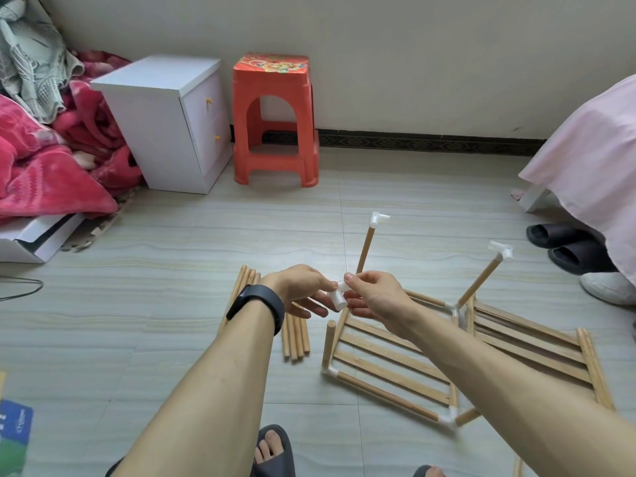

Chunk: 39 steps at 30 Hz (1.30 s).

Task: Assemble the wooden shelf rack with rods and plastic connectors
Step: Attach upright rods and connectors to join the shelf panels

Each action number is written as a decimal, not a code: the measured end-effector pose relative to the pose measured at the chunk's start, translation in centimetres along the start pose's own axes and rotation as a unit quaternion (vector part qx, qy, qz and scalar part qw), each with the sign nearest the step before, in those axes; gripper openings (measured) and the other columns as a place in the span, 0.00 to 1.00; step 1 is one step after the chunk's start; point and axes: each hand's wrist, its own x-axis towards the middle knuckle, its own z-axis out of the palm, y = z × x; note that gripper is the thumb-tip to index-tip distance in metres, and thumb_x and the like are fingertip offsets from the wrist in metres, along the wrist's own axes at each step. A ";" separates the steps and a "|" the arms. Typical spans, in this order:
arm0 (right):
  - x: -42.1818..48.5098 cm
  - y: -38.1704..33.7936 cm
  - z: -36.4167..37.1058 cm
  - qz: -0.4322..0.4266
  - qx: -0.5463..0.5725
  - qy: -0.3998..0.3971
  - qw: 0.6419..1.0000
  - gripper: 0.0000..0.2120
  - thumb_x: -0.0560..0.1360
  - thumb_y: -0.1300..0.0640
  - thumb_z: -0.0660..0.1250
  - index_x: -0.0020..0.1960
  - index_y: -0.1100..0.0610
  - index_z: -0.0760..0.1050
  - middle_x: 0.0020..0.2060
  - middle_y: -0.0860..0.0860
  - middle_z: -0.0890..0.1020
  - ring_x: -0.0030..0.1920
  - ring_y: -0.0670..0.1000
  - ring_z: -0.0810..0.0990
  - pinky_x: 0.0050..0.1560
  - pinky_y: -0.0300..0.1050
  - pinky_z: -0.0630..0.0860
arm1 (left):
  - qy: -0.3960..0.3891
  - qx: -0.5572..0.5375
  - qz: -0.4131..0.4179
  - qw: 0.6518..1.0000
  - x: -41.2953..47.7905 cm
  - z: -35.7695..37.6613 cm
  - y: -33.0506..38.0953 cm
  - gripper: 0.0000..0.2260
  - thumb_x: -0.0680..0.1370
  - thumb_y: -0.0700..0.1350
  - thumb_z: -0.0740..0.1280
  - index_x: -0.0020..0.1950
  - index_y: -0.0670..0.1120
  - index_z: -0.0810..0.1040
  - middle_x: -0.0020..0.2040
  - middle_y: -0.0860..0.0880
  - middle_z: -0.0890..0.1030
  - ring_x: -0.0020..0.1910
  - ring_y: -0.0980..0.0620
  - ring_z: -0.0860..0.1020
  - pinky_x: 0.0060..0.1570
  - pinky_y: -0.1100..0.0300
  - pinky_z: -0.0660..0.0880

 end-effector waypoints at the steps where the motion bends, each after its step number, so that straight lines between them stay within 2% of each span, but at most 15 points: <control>1: 0.0 0.3 0.0 0.003 -0.008 -0.001 1.000 0.15 0.81 0.50 0.69 0.61 0.60 0.76 0.47 0.56 0.85 0.44 0.51 0.87 0.47 0.45 0.84 | 0.000 0.009 -0.007 1.000 0.2 0.2 -0.1 0.09 0.83 0.51 0.64 0.57 0.47 0.80 0.46 0.51 0.88 0.43 0.55 0.85 0.45 0.58 0.78; 4: 0.2 1.1 0.1 0.020 -0.035 -0.033 0.999 0.16 0.80 0.52 0.70 0.64 0.59 0.75 0.50 0.57 0.85 0.45 0.52 0.87 0.49 0.46 0.84 | 0.010 0.061 -0.022 0.998 0.9 1.0 -0.4 0.10 0.84 0.50 0.62 0.54 0.47 0.80 0.45 0.53 0.87 0.41 0.56 0.83 0.43 0.60 0.77; 7: 0.3 1.8 -0.2 0.034 -0.060 -0.082 0.994 0.20 0.78 0.62 0.71 0.69 0.59 0.72 0.51 0.57 0.84 0.48 0.53 0.87 0.50 0.46 0.83 | 0.020 0.114 -0.031 0.993 1.4 1.8 -0.6 0.11 0.84 0.50 0.62 0.57 0.45 0.80 0.45 0.54 0.87 0.40 0.57 0.83 0.40 0.60 0.76; 9: 0.4 2.1 -0.3 0.032 -0.088 -0.088 0.992 0.26 0.78 0.68 0.70 0.74 0.59 0.69 0.52 0.55 0.82 0.49 0.53 0.85 0.50 0.45 0.82 | 0.020 0.132 -0.034 0.990 1.4 2.3 -0.7 0.12 0.84 0.50 0.62 0.60 0.44 0.79 0.44 0.54 0.87 0.39 0.57 0.83 0.38 0.60 0.76; 12: 0.7 2.7 -0.3 0.030 -0.108 -0.081 0.990 0.27 0.78 0.70 0.68 0.76 0.61 0.67 0.52 0.54 0.81 0.50 0.54 0.84 0.56 0.48 0.82 | 0.029 0.158 -0.030 0.986 1.4 2.8 -0.6 0.12 0.84 0.49 0.62 0.61 0.42 0.79 0.44 0.55 0.87 0.38 0.58 0.83 0.39 0.59 0.76; 16: 1.0 3.5 -0.2 0.032 -0.115 -0.077 0.990 0.27 0.78 0.68 0.69 0.75 0.62 0.67 0.51 0.57 0.83 0.50 0.54 0.86 0.56 0.48 0.83 | 0.045 0.197 -0.026 0.979 1.4 3.0 -0.5 0.12 0.84 0.47 0.63 0.60 0.41 0.80 0.45 0.53 0.86 0.40 0.57 0.83 0.43 0.58 0.78; 20: 1.1 4.0 0.4 0.011 -0.177 -0.070 0.982 0.27 0.78 0.66 0.69 0.76 0.59 0.67 0.47 0.54 0.84 0.49 0.53 0.86 0.55 0.50 0.83 | 0.069 0.233 -0.013 0.970 1.5 3.1 -1.0 0.11 0.83 0.48 0.66 0.58 0.43 0.82 0.49 0.51 0.87 0.41 0.55 0.82 0.32 0.63 0.73; 22: 1.3 4.1 0.2 0.009 -0.186 -0.068 0.980 0.27 0.78 0.64 0.70 0.76 0.59 0.68 0.46 0.53 0.85 0.48 0.51 0.86 0.54 0.47 0.83 | 0.077 0.231 -0.009 0.970 1.5 3.0 -1.4 0.11 0.82 0.50 0.68 0.58 0.45 0.83 0.49 0.52 0.87 0.42 0.55 0.82 0.31 0.64 0.71; 25: 1.2 4.3 -0.1 0.012 -0.196 -0.074 0.978 0.28 0.77 0.62 0.72 0.75 0.57 0.69 0.45 0.50 0.86 0.44 0.47 0.86 0.49 0.41 0.83 | 0.075 0.229 -0.011 0.970 1.5 2.8 -1.8 0.12 0.81 0.52 0.69 0.58 0.46 0.83 0.50 0.52 0.86 0.43 0.55 0.82 0.33 0.62 0.72; 29: 1.0 4.6 -0.2 0.004 -0.218 -0.073 0.973 0.28 0.76 0.59 0.74 0.75 0.56 0.70 0.46 0.51 0.87 0.43 0.47 0.86 0.48 0.42 0.83 | 0.067 0.253 -0.015 0.965 1.3 2.7 -1.6 0.12 0.80 0.52 0.70 0.58 0.46 0.84 0.51 0.52 0.86 0.47 0.53 0.84 0.36 0.62 0.74; 32: 0.9 4.6 -0.3 -0.003 -0.250 -0.069 0.966 0.29 0.76 0.57 0.75 0.74 0.54 0.71 0.46 0.51 0.87 0.45 0.48 0.87 0.52 0.46 0.84 | 0.065 0.267 -0.015 0.961 1.4 2.8 -1.3 0.12 0.80 0.52 0.71 0.58 0.47 0.84 0.51 0.52 0.86 0.51 0.52 0.84 0.41 0.62 0.76; 36: 0.6 4.7 0.0 -0.010 -0.278 -0.075 0.957 0.27 0.74 0.54 0.77 0.71 0.54 0.73 0.45 0.52 0.87 0.47 0.51 0.87 0.55 0.51 0.83 | 0.041 0.285 -0.031 0.957 1.3 2.7 -1.2 0.12 0.79 0.52 0.72 0.59 0.47 0.84 0.51 0.52 0.86 0.49 0.53 0.84 0.36 0.64 0.74; 39: 0.4 4.9 0.5 -0.031 -0.330 -0.068 0.941 0.26 0.76 0.51 0.75 0.71 0.53 0.72 0.48 0.50 0.86 0.48 0.49 0.85 0.55 0.48 0.81 | 0.036 0.281 -0.034 0.958 1.1 2.5 -1.4 0.14 0.79 0.52 0.71 0.61 0.47 0.83 0.53 0.51 0.86 0.47 0.53 0.83 0.36 0.63 0.74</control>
